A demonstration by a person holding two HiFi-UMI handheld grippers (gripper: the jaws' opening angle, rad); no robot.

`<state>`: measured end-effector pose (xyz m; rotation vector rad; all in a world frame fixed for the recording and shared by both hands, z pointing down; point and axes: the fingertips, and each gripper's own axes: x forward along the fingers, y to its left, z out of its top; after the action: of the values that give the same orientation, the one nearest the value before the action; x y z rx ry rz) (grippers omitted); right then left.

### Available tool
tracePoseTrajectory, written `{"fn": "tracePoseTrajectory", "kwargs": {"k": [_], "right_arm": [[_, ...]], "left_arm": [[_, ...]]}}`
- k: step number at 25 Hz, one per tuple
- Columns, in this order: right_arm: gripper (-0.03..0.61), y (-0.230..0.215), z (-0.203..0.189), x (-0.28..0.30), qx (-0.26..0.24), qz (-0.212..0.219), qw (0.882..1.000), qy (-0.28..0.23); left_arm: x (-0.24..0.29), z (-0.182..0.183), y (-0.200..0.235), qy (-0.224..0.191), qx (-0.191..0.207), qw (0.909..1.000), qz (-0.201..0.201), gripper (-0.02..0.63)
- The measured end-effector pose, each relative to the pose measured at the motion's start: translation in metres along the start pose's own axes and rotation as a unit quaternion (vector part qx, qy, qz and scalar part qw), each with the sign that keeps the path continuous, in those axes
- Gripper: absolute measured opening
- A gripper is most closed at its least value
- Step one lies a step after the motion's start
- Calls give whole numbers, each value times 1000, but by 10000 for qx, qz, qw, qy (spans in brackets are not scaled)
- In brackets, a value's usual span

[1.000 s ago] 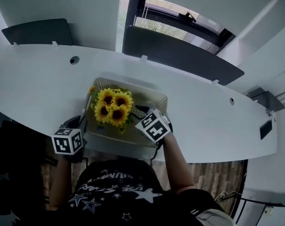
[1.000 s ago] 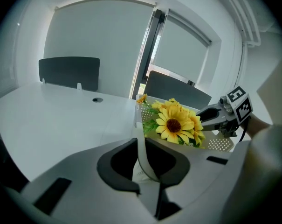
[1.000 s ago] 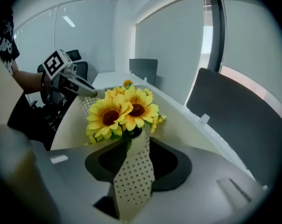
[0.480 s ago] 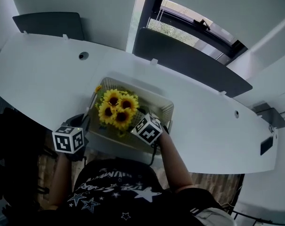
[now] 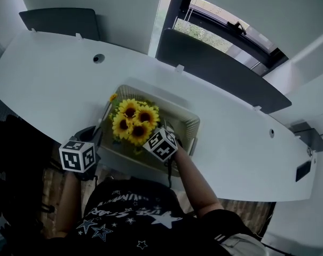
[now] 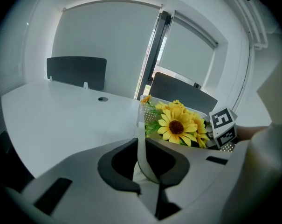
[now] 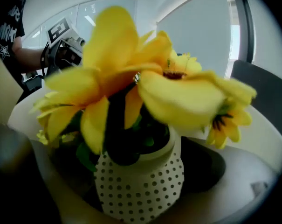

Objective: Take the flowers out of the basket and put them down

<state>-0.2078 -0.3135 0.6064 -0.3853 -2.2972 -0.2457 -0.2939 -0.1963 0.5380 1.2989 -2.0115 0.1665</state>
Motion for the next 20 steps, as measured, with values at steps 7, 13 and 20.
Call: {"fn": "tracePoseTrajectory", "kwargs": {"k": [7,13,20], "right_arm": [[517,1,12,21,260,48,9977,-631],[515,5,18,38,152,42,9974,-705],[515,3,38,58,159,-226,9937,-1086]], "left_arm": [[1,-3,3,-50,-70,10000,21,49],[2,-3,3,-108,-153,9998,74,48],[2,-3,4,-164,-232,9995,148,48]]}}
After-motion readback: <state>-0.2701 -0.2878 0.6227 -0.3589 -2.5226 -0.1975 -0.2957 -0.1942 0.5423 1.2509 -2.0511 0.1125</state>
